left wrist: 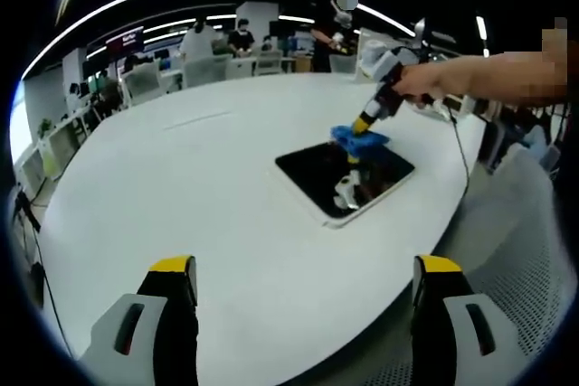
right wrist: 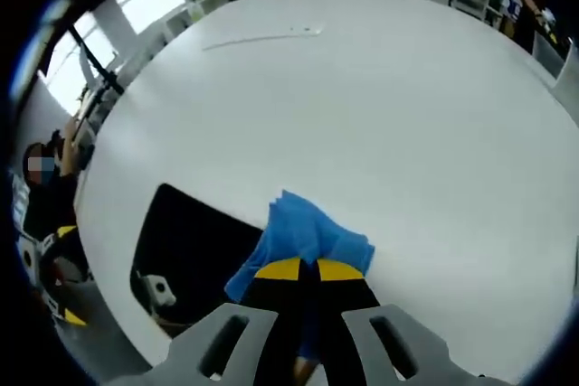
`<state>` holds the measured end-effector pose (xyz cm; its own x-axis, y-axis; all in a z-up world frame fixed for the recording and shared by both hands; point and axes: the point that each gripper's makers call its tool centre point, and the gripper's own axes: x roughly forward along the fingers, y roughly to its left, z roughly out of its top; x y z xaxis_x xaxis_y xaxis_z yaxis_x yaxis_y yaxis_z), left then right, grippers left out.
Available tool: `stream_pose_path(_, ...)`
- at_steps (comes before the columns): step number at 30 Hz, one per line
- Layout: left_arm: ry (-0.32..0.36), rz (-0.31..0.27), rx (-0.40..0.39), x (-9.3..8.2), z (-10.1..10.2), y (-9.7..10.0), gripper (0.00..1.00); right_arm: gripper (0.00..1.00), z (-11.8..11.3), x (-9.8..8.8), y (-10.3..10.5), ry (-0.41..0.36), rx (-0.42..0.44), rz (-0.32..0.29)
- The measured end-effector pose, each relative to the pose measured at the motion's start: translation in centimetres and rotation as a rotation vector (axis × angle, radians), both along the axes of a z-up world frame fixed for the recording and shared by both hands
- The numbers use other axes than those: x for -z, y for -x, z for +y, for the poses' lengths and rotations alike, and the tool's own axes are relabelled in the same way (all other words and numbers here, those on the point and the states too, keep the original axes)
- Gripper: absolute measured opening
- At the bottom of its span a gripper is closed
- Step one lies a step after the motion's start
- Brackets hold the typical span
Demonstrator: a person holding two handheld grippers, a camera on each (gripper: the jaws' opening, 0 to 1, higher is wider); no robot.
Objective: Wipe the mirror surface with the cleaning cloth until all visible marks leave the cleaned area.
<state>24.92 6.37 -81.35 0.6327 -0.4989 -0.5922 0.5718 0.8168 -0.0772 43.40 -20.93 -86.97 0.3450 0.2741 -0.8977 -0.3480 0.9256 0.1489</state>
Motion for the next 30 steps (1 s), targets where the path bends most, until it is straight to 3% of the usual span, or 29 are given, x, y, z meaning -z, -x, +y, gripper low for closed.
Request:
stream_pose_path(5,-0.005,0.000,0.000,0.0,0.1,0.0,0.99,0.00,0.0,-0.1,0.0,-0.003,-0.009,-0.013)
stream_pose_path(7,-0.004,0.001,-0.001,0.0,0.1,0.0,0.99,0.00,-0.2,-0.3,-0.6,0.020,-0.038,-0.056)
stream_pose_path(10,-0.003,-0.001,-0.003,0.0,0.1,-0.1,0.99,0.00,-0.2,-1.9,-0.8,-0.021,-0.002,-0.065)
stream_pose_path(14,-0.002,-0.002,-0.004,0.0,0.1,-0.1,0.99,0.00,-1.0,-3.5,-0.9,-0.005,-0.022,-0.091)
stream_pose_path(22,-0.008,0.003,-0.004,0.1,0.2,0.0,0.99,0.00,-4.4,-5.0,-0.8,0.020,-0.010,-0.110)
stream_pose_path(30,-0.015,0.008,-0.002,0.3,0.2,0.0,0.99,0.00,-7.8,-5.3,-0.3,0.049,0.001,-0.108)
